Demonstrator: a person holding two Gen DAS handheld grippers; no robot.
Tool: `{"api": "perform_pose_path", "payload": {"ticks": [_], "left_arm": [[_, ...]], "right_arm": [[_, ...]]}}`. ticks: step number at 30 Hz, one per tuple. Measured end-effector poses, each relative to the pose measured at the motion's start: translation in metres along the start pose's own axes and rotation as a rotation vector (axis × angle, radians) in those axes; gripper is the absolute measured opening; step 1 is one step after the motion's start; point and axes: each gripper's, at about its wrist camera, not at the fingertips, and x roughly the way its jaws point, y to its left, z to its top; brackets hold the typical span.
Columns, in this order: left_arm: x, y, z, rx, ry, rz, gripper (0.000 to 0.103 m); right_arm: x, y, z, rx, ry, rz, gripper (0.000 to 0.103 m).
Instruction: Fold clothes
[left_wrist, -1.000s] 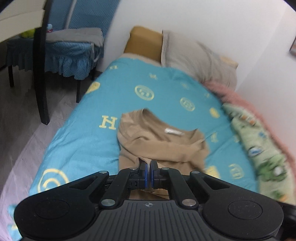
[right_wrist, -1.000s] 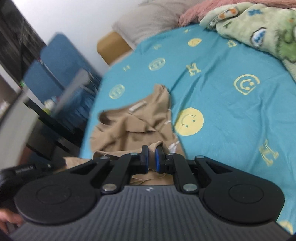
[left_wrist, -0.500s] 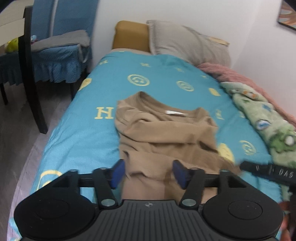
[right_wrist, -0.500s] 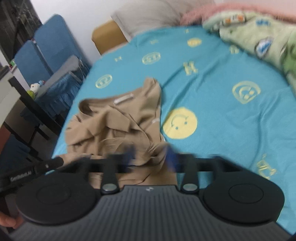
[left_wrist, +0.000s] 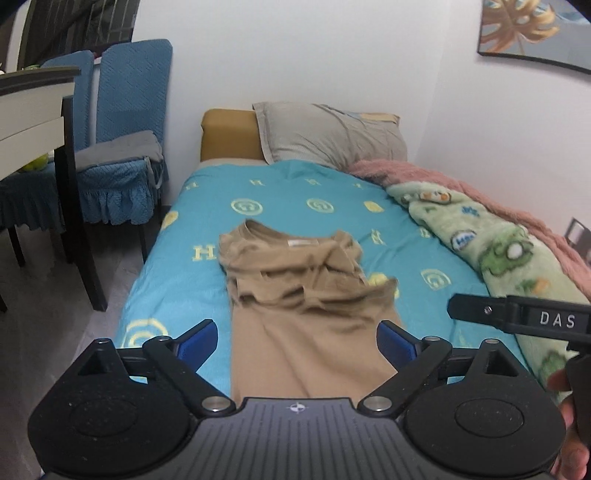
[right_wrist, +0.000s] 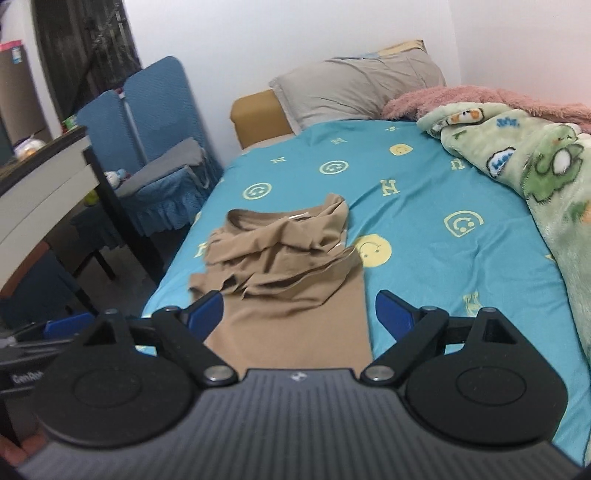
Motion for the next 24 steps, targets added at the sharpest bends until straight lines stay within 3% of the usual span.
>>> {"api": "perform_pose_path", "payload": {"ticks": [7, 12, 17, 19, 22, 24], "left_arm": [[0.026, 0.022, -0.040, -0.120, 0.175, -0.014, 0.093], [0.056, 0.041, -0.058, -0.212, 0.293, 0.000, 0.085], [0.077, 0.065, -0.067, -0.413, 0.341, -0.038, 0.076], [0.080, 0.075, -0.069, -0.486, 0.323, -0.061, 0.075], [0.084, 0.085, -0.070, -0.569, 0.307, -0.081, 0.060], [0.086, 0.087, -0.070, -0.602, 0.296, -0.088, 0.039]], "right_arm": [[-0.020, 0.011, -0.020, -0.007, -0.006, 0.030, 0.091], [-0.014, 0.012, -0.029, 0.011, 0.032, 0.019, 0.091], [0.000, 0.006, -0.031, 0.057, 0.073, 0.005, 0.091], [0.004, 0.004, -0.033, 0.066, 0.083, 0.003, 0.091], [0.008, 0.003, -0.035, 0.071, 0.095, 0.001, 0.091], [0.010, 0.003, -0.036, 0.075, 0.099, 0.000, 0.091]]}}
